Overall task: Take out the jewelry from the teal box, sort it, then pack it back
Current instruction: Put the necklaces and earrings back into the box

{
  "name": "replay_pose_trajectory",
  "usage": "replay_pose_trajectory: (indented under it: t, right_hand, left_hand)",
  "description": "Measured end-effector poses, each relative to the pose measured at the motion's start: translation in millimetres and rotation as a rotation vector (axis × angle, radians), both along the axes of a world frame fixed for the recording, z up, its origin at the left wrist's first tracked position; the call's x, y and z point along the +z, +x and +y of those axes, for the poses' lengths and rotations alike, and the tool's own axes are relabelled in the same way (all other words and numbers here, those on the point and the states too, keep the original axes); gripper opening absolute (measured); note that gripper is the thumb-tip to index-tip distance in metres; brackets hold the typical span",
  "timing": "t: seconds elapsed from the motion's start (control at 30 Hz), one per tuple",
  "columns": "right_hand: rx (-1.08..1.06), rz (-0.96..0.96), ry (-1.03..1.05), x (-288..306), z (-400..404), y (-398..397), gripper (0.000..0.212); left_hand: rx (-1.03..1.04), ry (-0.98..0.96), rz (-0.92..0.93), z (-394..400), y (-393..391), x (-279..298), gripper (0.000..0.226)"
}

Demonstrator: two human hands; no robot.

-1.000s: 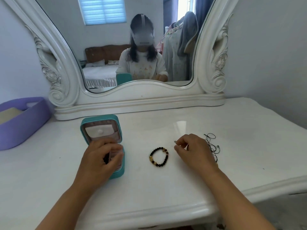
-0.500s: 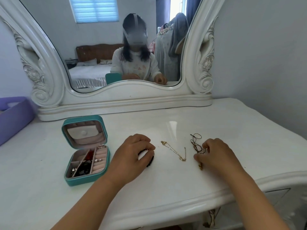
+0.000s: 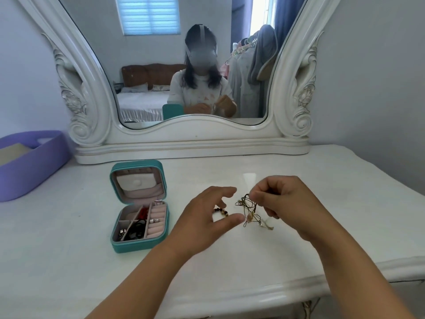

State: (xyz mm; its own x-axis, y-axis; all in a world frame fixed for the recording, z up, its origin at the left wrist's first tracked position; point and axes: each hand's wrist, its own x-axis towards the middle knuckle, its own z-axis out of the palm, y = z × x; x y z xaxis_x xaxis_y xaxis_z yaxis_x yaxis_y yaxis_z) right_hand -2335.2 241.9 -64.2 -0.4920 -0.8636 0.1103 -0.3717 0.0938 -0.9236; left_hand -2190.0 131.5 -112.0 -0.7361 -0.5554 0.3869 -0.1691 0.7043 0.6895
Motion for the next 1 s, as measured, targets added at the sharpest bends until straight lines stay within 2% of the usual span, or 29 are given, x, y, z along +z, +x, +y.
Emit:
replay_pose_trajectory:
  t: [0.07,0.17,0.23,0.43,0.53,0.6,0.73,0.87,1.0]
  right_hand:
    - [0.103,-0.053,-0.036,9,-10,15,0.011]
    - [0.221,-0.150,-0.098,16,-27,38,0.009]
    - [0.257,-0.211,-0.133,19,-38,50,0.010]
    - [0.185,-0.274,-0.186,12,-72,81,0.015]
    - [0.168,-0.284,-0.129,-1,-90,100,0.015]
    - [0.190,-0.333,-0.108,-9,-101,113,0.014]
    - [0.219,-0.362,-0.062,-23,-118,131,0.014]
    - [0.221,-0.301,0.011,-33,-130,141,0.015]
    - [0.206,-0.220,0.023,-37,-140,146,0.017]
  left_hand:
    - [-0.037,0.116,0.051,5,3,10,0.048]
    - [-0.100,0.268,0.125,5,16,18,0.018]
    - [-0.109,0.343,0.173,1,28,18,0.010]
    - [0.045,0.616,0.335,-22,67,17,0.017]
    - [0.259,0.598,0.359,-38,84,17,0.019]
    - [0.317,0.644,0.438,-48,95,21,0.029]
    - [0.372,0.674,0.617,-69,111,24,0.029]
    - [0.381,0.635,0.647,-86,115,11,0.024]
    - [0.304,0.624,0.696,-90,111,9,0.023]
